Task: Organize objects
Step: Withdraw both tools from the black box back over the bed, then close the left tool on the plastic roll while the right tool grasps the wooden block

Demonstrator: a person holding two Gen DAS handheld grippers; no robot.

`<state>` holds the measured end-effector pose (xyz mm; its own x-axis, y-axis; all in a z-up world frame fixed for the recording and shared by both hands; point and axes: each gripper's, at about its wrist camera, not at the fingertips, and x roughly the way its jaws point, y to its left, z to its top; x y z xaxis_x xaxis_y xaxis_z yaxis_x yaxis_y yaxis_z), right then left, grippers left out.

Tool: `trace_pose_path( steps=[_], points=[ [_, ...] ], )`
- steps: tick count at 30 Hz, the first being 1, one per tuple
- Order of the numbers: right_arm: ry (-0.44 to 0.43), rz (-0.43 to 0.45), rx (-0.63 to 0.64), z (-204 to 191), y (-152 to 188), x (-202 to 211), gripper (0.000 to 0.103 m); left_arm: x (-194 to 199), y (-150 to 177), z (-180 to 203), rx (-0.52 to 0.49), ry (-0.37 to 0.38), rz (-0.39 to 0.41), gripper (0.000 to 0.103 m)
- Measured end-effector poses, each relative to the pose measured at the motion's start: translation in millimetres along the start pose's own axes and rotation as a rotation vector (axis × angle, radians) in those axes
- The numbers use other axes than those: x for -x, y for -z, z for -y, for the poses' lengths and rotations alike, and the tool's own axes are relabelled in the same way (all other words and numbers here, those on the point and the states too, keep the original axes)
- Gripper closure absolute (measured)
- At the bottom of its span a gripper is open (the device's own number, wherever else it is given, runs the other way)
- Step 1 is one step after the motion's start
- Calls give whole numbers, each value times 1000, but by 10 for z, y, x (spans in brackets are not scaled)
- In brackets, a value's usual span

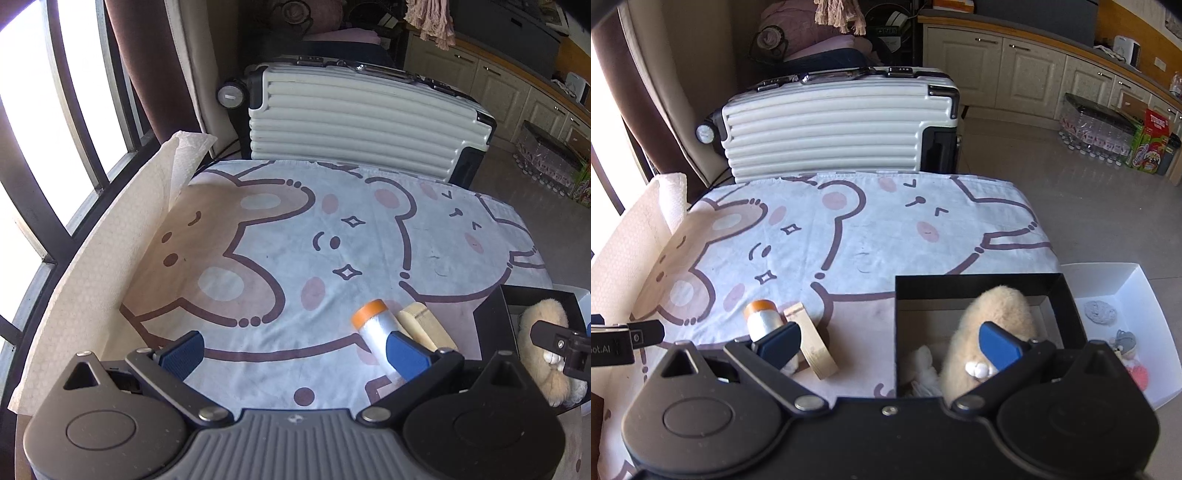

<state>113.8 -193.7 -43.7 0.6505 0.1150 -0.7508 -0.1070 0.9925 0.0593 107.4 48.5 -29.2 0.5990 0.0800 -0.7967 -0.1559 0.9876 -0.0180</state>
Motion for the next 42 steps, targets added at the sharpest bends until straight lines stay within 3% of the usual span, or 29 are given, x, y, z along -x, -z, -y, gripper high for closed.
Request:
trace_pose_path(
  steps=[12,18,21,29,34,42],
  points=[
    [8,12,28,-89,-20,-98,0,-116,-19,-5,15,26,2,0],
    [-17,25,121,-172,-16,-172,0,-302,-33,88,43,68,-39,1],
    [-30,18,177,-231,-12,-220,7,-396,-46,159,42,85,-52,4],
    [-115,-43,271,-328,18,-429,23,-665,-50,276,84,150,-118,25],
    [-153,-97,319,-391,86,-618,41,-839,-23,318,130,190,-167,35],
    [-168,-129,377,-490,161,-863,50,-1070,-26,380,206,242,-202,43]
  ],
)
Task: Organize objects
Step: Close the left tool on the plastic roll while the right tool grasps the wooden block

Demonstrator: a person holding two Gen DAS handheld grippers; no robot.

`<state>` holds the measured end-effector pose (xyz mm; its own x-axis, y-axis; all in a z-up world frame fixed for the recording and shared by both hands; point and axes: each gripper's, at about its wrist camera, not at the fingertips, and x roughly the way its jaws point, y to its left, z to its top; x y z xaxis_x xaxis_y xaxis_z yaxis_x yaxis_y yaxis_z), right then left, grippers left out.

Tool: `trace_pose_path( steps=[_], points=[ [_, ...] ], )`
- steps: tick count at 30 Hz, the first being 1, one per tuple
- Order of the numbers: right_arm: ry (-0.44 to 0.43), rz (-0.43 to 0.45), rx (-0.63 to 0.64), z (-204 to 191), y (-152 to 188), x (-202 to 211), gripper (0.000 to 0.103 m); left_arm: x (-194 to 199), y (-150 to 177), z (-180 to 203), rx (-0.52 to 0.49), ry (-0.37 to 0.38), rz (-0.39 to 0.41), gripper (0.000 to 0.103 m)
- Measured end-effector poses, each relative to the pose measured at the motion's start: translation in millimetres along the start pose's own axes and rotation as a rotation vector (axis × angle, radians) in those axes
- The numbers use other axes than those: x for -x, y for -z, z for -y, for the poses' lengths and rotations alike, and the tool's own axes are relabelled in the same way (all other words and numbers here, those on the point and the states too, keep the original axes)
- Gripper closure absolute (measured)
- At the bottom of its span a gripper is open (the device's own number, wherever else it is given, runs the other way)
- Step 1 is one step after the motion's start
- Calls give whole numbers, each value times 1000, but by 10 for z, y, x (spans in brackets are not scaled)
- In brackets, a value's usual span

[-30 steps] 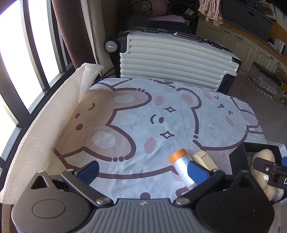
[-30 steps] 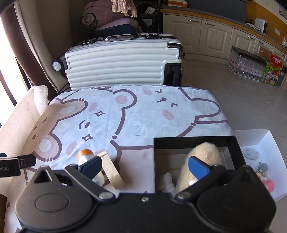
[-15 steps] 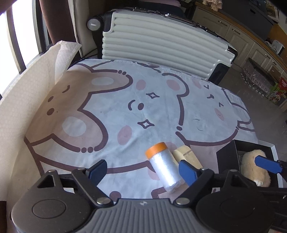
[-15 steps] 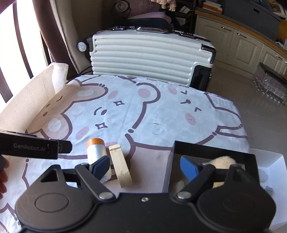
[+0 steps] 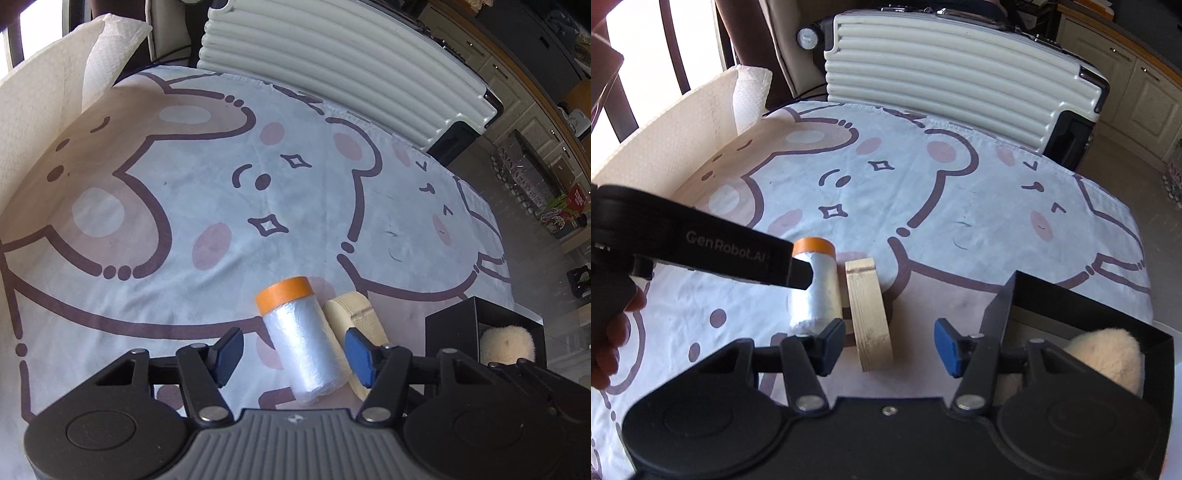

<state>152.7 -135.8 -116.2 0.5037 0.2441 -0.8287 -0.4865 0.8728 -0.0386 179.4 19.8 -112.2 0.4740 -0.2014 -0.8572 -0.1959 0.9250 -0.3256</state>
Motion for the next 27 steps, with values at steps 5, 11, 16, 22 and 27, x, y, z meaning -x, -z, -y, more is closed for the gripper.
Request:
trace_pose_path(
  steps=[5,11,16,22,27],
  points=[
    [-16,-20,9,-7,-16,-135,55,-115,-6,25,10,5,-18,47],
    [-41,-46,41,-86,-39,-256,68,-244,2,-10,51,22,-51,59],
    [-53,-71,41,-91,-47,-282,78,-271,-9,-7,68,39,-54,61],
    [-103,-110,-4,-47,-39,-247,80,-239,-13,18,33,36,-73,63],
    [-172,-152,-83,6,-7,-201,80,-145,-8,-5,-23,-23,-85,63]
  ],
)
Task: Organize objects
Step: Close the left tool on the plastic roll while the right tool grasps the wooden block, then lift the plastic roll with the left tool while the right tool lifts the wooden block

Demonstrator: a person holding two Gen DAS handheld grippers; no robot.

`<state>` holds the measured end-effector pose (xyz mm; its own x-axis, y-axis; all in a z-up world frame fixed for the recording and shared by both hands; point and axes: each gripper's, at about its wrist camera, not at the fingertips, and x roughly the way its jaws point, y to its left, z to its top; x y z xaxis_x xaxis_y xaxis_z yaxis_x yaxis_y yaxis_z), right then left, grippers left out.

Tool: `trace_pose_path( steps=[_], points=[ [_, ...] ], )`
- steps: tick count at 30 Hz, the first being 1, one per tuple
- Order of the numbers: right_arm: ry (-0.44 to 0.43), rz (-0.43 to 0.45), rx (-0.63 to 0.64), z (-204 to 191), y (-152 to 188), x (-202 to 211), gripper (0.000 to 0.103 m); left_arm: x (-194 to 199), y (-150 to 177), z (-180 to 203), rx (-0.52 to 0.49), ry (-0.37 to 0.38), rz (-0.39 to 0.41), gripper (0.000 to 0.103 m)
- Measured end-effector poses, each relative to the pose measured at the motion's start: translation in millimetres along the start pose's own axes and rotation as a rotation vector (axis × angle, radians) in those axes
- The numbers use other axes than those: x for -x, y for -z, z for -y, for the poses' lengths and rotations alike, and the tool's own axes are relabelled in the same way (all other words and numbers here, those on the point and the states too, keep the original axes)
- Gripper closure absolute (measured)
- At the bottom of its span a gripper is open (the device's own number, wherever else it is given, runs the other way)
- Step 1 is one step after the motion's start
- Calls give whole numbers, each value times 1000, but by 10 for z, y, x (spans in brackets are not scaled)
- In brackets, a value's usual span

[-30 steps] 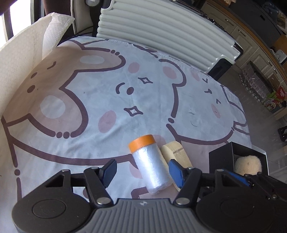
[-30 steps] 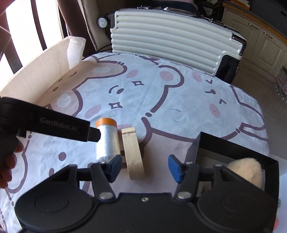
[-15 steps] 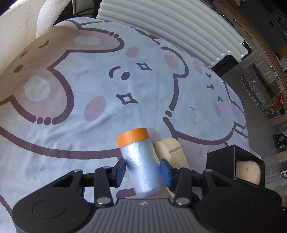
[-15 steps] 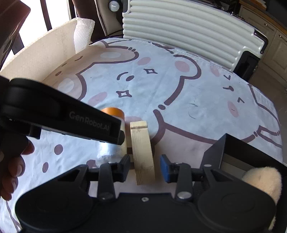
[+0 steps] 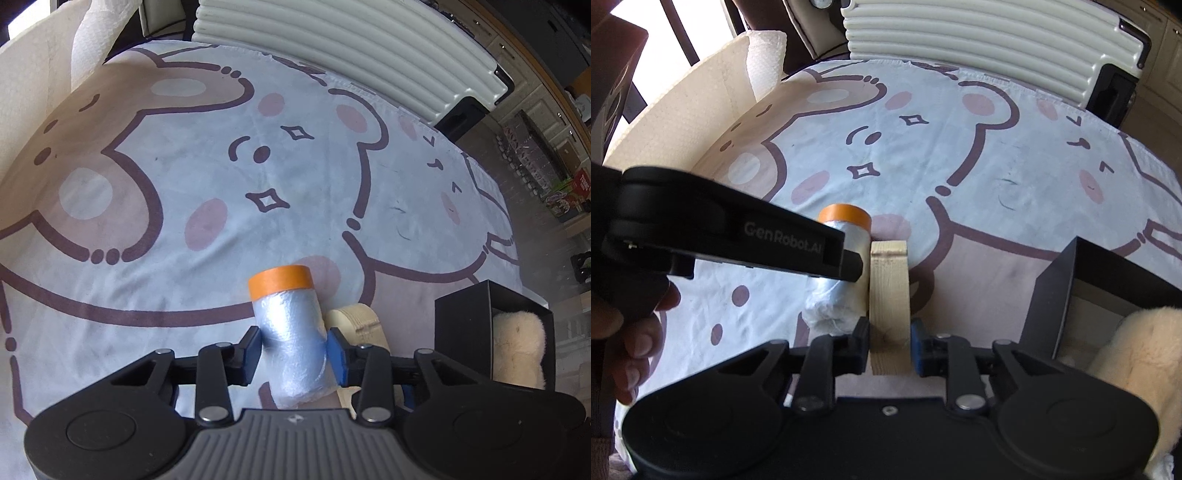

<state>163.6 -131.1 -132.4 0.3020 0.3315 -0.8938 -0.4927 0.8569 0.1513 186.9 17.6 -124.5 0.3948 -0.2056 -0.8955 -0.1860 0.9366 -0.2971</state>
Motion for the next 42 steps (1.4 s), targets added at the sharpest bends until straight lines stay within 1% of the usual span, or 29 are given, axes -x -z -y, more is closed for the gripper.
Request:
trace_pose_path(
  steps=[4,5,6,7,9,10,11,12,13,14,15,17,18,19,22,27,31,33,36,38,42],
  points=[
    [-104,-47,-96,44,37,20,80,104,30,-89,-35,-38,-17,64],
    [-137,-63,-113,35,55,19,80,124,38,-115,-42,-49,-22,64],
    [-152,-77,-116,23,68,10,80,140,44,-140,-47,-62,-26,64],
    [-145,-85,-103,-7,79,3,80,154,49,-164,-52,-77,-27,64],
    [-99,-82,-62,-73,86,7,78,183,61,-180,-82,-127,-21,64],
    [-72,-75,-46,-102,86,14,77,194,63,-176,-103,-153,-18,64],
    [-24,-60,-16,-134,77,34,76,201,67,-177,-116,-170,-15,64],
    [24,-40,16,-168,70,50,72,205,67,-182,-121,-176,-15,64],
    [65,-22,48,-198,66,63,71,207,68,-187,-120,-174,-16,64],
    [82,-6,66,-203,55,74,69,204,69,-186,-121,-172,-18,64],
    [80,7,74,-206,48,86,67,199,71,-181,-124,-173,-20,64],
    [65,19,89,-218,42,94,57,171,78,-155,-132,-178,-23,64],
    [68,21,100,-228,44,86,50,153,80,-147,-135,-177,-25,64],
    [77,19,113,-237,44,70,47,136,83,-137,-137,-179,-26,64],
    [98,3,131,-238,43,0,46,107,72,-110,-142,-183,-20,63],
    [102,-28,131,-214,53,-129,46,46,55,-103,-139,-192,-16,61],
    [112,-51,153,-234,68,-209,49,-18,46,-134,-123,-197,-17,58],
    [115,-59,150,-234,63,-234,51,-43,40,-156,-110,-201,-16,58],
    [118,-77,156,-256,55,-295,58,-65,41,-191,-96,-197,-17,60],
    [130,-83,175,-291,47,-306,59,-50,35,-208,-83,-187,-19,60],
    [135,-86,161,-283,29,-274,59,1,37,-204,-84,-167,-23,61]
  ],
)
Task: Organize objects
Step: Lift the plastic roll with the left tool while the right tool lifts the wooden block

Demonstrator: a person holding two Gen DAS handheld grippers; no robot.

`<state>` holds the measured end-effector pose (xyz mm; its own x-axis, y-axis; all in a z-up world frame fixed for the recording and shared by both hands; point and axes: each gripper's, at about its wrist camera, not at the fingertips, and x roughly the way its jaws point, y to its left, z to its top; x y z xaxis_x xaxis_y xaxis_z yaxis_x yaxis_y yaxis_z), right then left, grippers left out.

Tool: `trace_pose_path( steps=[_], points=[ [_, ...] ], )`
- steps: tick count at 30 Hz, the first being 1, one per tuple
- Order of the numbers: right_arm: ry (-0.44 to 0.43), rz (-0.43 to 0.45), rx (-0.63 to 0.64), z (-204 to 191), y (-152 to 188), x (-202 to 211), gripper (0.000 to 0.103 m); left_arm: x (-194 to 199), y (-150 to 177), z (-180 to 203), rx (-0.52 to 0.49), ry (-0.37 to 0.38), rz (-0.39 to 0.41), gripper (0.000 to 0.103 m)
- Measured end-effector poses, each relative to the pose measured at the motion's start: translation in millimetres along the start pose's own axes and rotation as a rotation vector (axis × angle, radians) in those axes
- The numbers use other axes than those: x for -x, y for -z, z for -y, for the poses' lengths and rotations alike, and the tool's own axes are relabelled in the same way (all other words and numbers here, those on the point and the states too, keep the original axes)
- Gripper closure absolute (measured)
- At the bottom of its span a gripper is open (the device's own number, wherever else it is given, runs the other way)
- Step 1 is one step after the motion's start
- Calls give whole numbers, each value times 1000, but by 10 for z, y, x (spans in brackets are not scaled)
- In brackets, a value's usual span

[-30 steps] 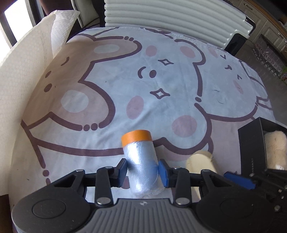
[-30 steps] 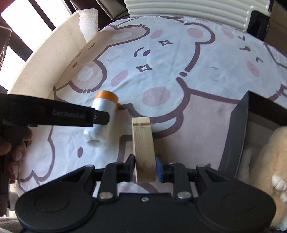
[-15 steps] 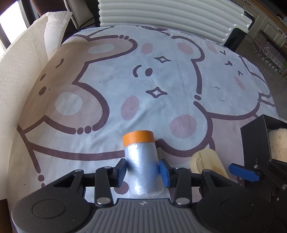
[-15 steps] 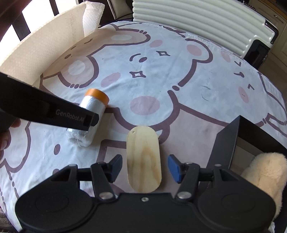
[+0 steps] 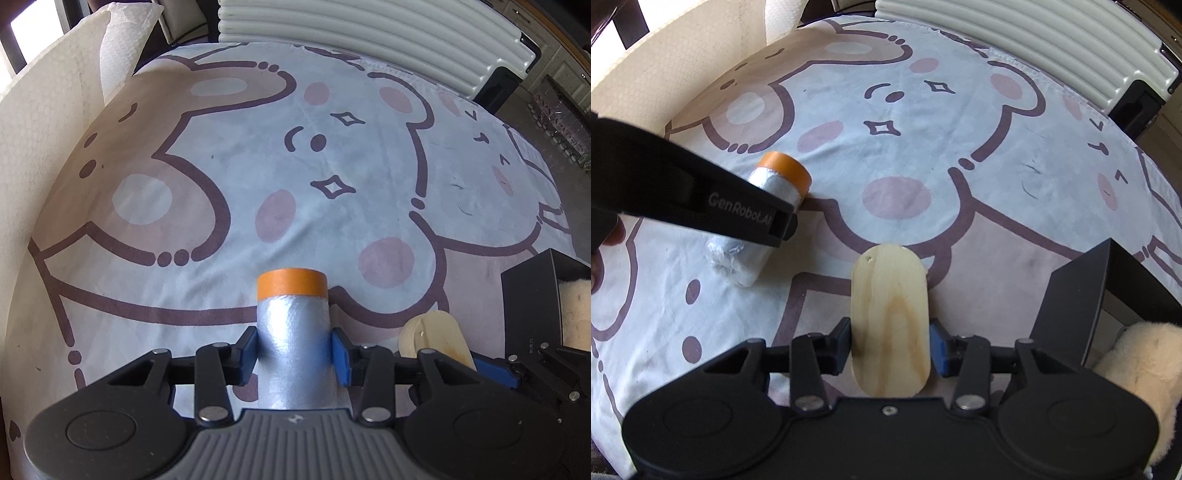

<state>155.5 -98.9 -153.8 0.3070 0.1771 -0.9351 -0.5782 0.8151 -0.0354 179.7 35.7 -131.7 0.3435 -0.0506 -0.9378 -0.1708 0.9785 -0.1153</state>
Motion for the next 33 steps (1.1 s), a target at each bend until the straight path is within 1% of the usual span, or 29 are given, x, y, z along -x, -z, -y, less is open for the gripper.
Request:
trace_pose_path(
  steps=[4,13,25,33],
  points=[
    [-3,21,-31,50,-2,90,59,110,-1,22,-7,16,22,61],
    [-6,113,-106,140,14,437,59,413,35,88,-12,50,80,61],
    [34,214,-174,220,85,871,59,864,128,202,-16,95,169,61],
    [71,261,-218,323,184,1122,59,1099,206,341,-25,138,215,61]
  ],
)
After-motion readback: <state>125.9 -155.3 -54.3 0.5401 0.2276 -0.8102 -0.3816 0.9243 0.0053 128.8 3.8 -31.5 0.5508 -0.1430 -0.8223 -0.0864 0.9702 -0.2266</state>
